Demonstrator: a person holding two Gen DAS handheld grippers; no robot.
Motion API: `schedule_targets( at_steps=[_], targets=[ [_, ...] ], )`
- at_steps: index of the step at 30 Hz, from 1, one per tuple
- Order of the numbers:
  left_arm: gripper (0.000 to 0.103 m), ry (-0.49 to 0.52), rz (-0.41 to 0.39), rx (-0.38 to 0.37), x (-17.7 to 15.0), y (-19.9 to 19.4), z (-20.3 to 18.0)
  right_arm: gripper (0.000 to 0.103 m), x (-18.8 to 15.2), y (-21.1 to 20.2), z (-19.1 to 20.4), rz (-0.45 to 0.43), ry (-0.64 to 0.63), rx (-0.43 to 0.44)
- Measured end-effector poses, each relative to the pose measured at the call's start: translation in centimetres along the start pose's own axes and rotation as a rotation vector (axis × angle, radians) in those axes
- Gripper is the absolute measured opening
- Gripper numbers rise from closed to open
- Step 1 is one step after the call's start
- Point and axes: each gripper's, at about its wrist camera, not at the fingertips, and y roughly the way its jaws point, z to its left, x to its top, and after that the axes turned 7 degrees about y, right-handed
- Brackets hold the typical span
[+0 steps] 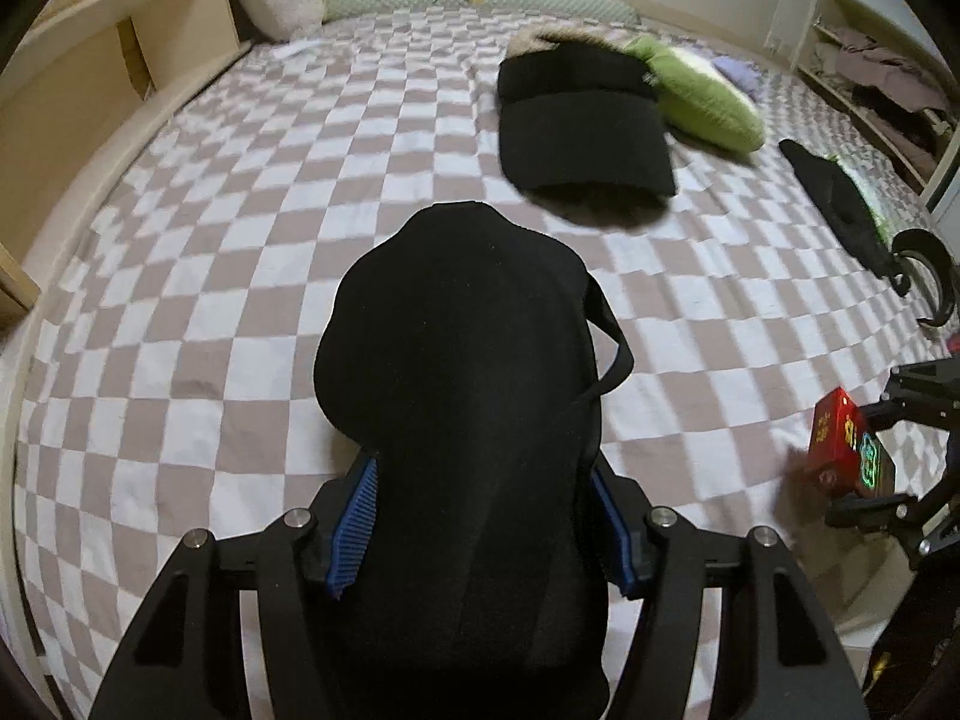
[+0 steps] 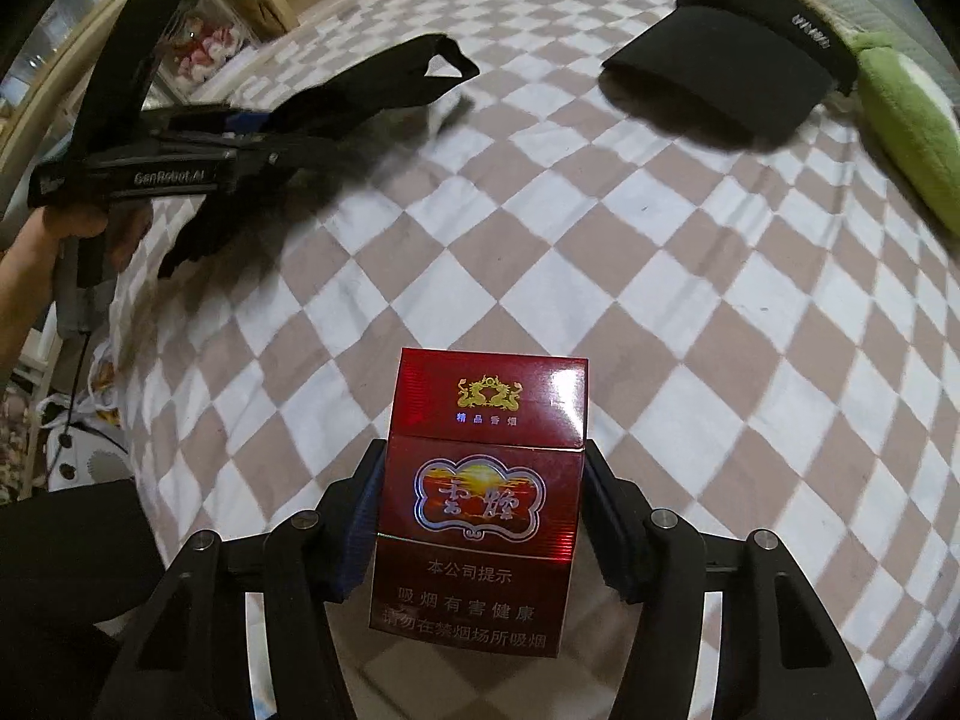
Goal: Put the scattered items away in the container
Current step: 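Carry the black fabric and red cigarette pack over the white box with both tools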
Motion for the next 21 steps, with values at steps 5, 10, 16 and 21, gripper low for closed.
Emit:
schedule_targets(
  at_steps=[5, 10, 16, 21],
  targets=[
    [0.062, 0.016, -0.055, -0.001, 0.9, -3.6, -1.6, 0.061, 0.0, -3.1, 0.7, -0.068, 0.033, 0.001],
    [0.062, 0.035, -0.119, 0.012, 1.6, -8.5, -3.5, 0.061, -0.7, -7.1, 1.9, -0.137, 0.056, -0.002],
    [0.062, 0.051, -0.192, 0.007, 1.9, -14.2, -5.9, 0.061, -2.9, -13.5, 1.7, -0.218, 0.062, -0.029],
    [0.062, 0.062, -0.244, -0.009, 1.3, -18.6, -8.3, 0.061, -5.4, -18.2, 2.4, -0.29, 0.071, -0.036]
  ],
)
